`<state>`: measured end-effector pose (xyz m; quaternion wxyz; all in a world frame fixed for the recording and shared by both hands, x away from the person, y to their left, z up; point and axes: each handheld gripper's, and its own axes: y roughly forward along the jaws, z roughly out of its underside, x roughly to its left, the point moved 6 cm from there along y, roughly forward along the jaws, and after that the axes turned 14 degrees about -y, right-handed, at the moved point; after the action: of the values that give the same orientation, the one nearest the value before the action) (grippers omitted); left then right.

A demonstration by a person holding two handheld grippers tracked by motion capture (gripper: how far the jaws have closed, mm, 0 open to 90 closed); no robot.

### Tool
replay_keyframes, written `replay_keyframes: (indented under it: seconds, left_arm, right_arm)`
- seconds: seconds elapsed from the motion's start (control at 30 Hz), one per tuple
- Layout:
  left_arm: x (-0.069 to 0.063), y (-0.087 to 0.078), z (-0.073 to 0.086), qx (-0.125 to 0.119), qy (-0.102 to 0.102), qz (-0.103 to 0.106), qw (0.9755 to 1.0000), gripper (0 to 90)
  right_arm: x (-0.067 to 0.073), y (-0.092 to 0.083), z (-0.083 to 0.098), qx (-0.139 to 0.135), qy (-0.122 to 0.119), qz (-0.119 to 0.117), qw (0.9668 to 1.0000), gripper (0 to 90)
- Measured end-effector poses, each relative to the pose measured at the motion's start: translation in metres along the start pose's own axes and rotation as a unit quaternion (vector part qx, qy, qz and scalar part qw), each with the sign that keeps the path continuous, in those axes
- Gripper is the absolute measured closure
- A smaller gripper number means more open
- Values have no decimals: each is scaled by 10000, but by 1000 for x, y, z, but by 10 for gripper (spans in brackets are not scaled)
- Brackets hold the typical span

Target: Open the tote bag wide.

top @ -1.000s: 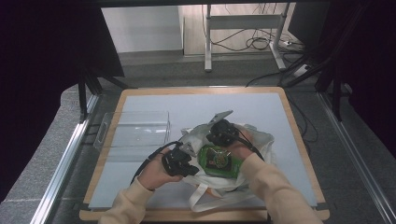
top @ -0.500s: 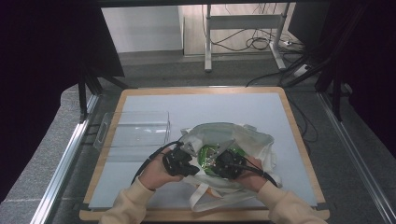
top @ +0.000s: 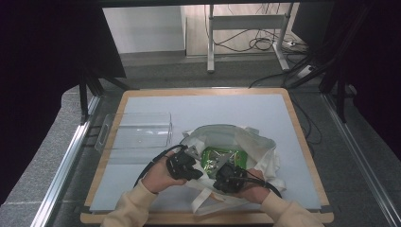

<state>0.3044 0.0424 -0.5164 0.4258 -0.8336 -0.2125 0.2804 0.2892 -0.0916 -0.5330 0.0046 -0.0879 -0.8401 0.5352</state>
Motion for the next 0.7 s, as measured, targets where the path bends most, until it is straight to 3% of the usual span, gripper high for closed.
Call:
replay_keyframes:
  seconds: [0.1, 0.27, 0.37, 0.5, 0.7]
  left_arm:
    - [2, -1, 1, -24, -1, 6, 10000, 899]
    - [2, -2, 2, 17, -17, 8, 10000, 897]
    - [2, -2, 3, 26, -11, 15, 10000, 897]
    - [2, -2, 4, 24, -38, 41, 10000, 897]
    - [2, -3, 6, 33, -57, 70, 10000, 898]
  right_arm:
    - [-13, -15, -2, -263, 155, 203, 9993, 893]
    - [-57, -48, 5, -441, 507, 838, 9942, 893]
    - [-84, -57, 18, -245, 666, 1175, 9905, 894]
    - [-113, -59, 41, 118, 937, 1437, 9851, 894]
    - [-127, -56, 65, 540, 986, 1685, 9793, 893]
